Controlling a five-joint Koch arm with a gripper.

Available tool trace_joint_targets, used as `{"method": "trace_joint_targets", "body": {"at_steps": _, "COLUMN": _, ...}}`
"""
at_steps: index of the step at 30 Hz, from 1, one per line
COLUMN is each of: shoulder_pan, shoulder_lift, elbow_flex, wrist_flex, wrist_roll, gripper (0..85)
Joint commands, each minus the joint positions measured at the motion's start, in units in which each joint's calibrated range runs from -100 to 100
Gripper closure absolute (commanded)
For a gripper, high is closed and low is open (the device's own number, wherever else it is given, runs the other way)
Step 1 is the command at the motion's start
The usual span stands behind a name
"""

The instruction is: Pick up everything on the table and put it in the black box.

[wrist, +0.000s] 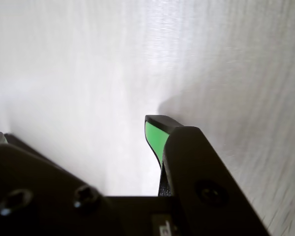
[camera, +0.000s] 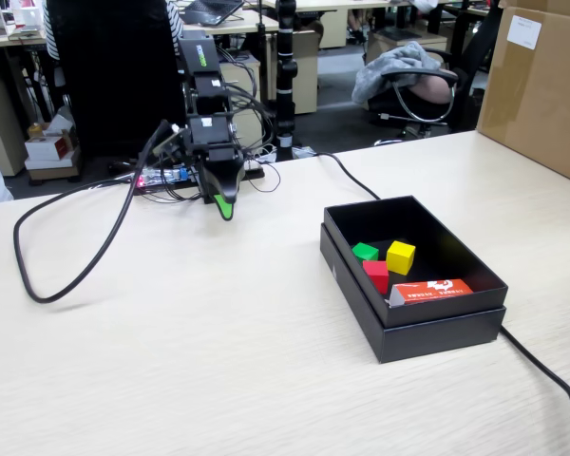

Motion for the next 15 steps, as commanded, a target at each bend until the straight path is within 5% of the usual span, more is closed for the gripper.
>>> {"method": "trace_joint_targets", "body": {"at_steps": 1, "shoulder_pan": 0.20, "shoulder_lift": -1.42, "elbow_flex": -6.70, "wrist_flex": 18.26, "wrist_roll": -1.27, "gripper": 31.7}}
{"method": "trace_joint_targets", "body": {"at_steps": 9, "shoulder_pan": 0.15, "shoulder_lift": -1.42, "elbow_flex": -19.84, "wrist_flex": 33.38, "wrist_roll": -2.69, "gripper": 31.7}}
{"method": "trace_joint_targets", "body": {"at_steps": 15, "shoulder_pan": -0.20, "shoulder_lift": -0.96, "elbow_flex": -23.11, "wrist_flex": 30.87, "wrist_roll": -2.20, "gripper": 33.1}}
